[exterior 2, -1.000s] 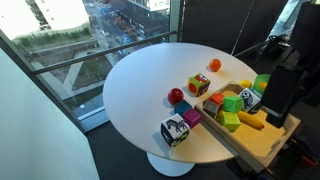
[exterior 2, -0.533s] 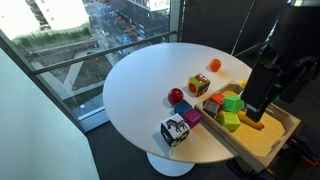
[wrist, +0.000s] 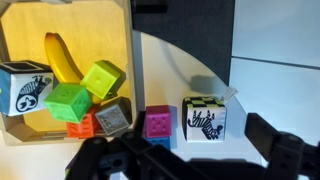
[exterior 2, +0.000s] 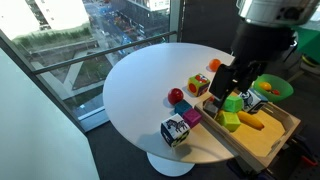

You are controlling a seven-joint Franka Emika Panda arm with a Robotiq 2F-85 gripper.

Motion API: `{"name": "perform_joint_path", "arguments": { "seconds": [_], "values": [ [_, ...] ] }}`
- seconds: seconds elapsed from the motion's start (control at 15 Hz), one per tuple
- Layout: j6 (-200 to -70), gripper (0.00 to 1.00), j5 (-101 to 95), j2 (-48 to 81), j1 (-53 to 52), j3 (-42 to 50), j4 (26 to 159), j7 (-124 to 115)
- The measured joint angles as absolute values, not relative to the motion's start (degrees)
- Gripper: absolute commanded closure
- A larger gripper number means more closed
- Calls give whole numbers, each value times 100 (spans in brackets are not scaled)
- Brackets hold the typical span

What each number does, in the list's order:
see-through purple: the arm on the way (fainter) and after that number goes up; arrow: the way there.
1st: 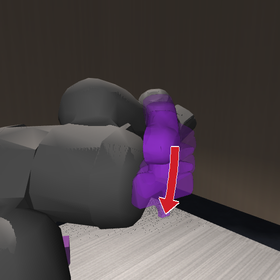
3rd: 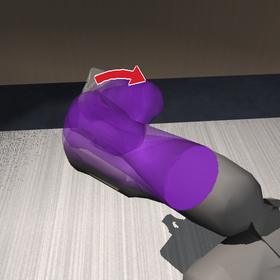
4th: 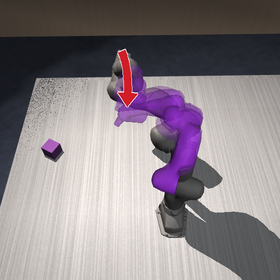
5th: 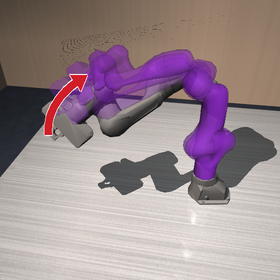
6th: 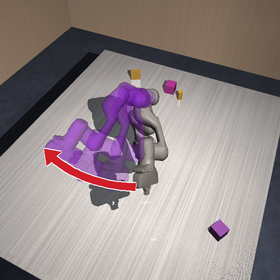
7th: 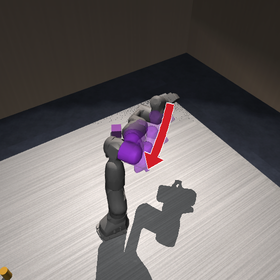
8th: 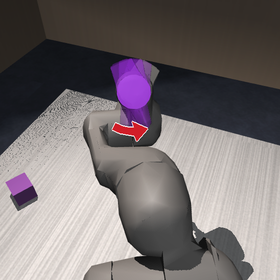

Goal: Put the apple inside the bowl

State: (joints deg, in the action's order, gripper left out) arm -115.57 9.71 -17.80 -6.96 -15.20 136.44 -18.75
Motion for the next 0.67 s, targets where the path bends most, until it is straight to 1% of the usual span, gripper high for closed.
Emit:
{"name": "perform_joint_path", "arguments": {
  "seconds": [0.33, 0.67],
  "values": [
    [-12270, 0, 965, -1163, -696, -1274, 13633, -1259],
    [-12680, 0, 663, -556, -696, -1159, 13564, -1197]
  ]
}}
